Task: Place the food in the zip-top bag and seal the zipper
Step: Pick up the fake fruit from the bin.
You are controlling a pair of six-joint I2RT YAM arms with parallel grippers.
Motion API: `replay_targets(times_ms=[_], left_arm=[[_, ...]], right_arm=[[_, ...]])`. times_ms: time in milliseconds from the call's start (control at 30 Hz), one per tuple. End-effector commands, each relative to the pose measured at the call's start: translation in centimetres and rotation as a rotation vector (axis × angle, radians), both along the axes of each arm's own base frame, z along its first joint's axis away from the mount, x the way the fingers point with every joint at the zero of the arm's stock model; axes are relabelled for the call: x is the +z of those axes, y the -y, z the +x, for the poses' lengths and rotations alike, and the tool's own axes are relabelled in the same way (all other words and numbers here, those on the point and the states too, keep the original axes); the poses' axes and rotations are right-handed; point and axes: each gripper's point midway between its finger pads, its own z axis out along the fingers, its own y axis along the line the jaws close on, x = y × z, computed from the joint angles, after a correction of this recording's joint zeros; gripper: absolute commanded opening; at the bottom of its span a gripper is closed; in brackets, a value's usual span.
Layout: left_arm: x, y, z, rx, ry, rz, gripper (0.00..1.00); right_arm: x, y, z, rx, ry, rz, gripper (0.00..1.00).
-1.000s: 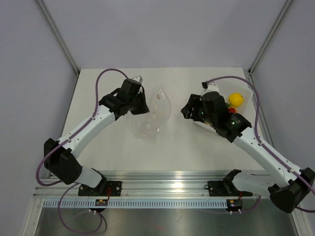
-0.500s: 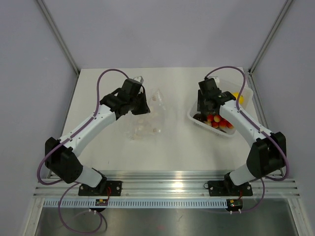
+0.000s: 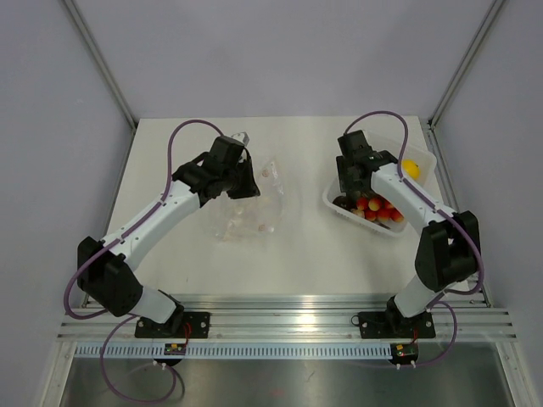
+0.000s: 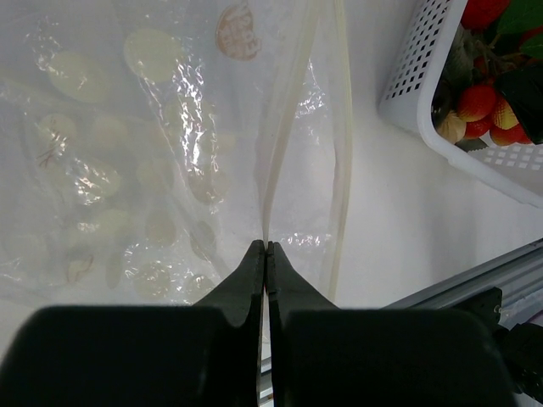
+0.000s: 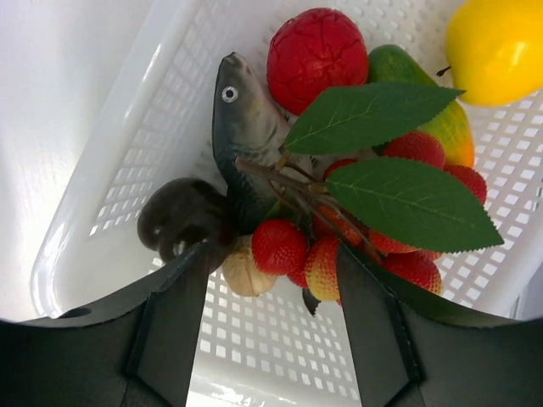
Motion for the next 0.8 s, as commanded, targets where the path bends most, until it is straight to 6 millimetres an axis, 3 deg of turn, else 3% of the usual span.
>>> replay_targets(times_ms=[0, 333, 533, 667, 700, 767], left_arm=[[1.0, 0.6, 0.1, -0.026, 0.032, -0.037, 0.00], [1.4, 0.8, 0.3, -0.023, 0.037, -0.046, 0.00], [1.8, 0.6, 0.1, -0.021, 0.044, -0.046, 0.00], [2.2, 0.6, 0.1, -0.026, 0.053, -0.050, 0.00], [2.3, 0.6, 0.1, -0.028, 0.054, -0.051, 0.00], [2.2, 0.8, 0.1, -0.036, 0.052, -0.055, 0.00]], right_arm=[[0.5, 1.0, 1.6, 0.023, 0.048, -0.082, 0.69], [-2.8, 1.2, 3.3, 0.001, 0.041, -0.110, 0.66], [-4.6, 2.1, 4.2, -0.053, 0.044, -0.164, 0.57], [-3.6, 2.8, 4.4, -0.114, 0.111, -0.172, 0.38], [-3.6, 3.0, 4.2, -0.121, 0.114, -0.175, 0.25], [-2.8, 3.5, 4.2, -0.143, 0.139, -0.190, 0.16]])
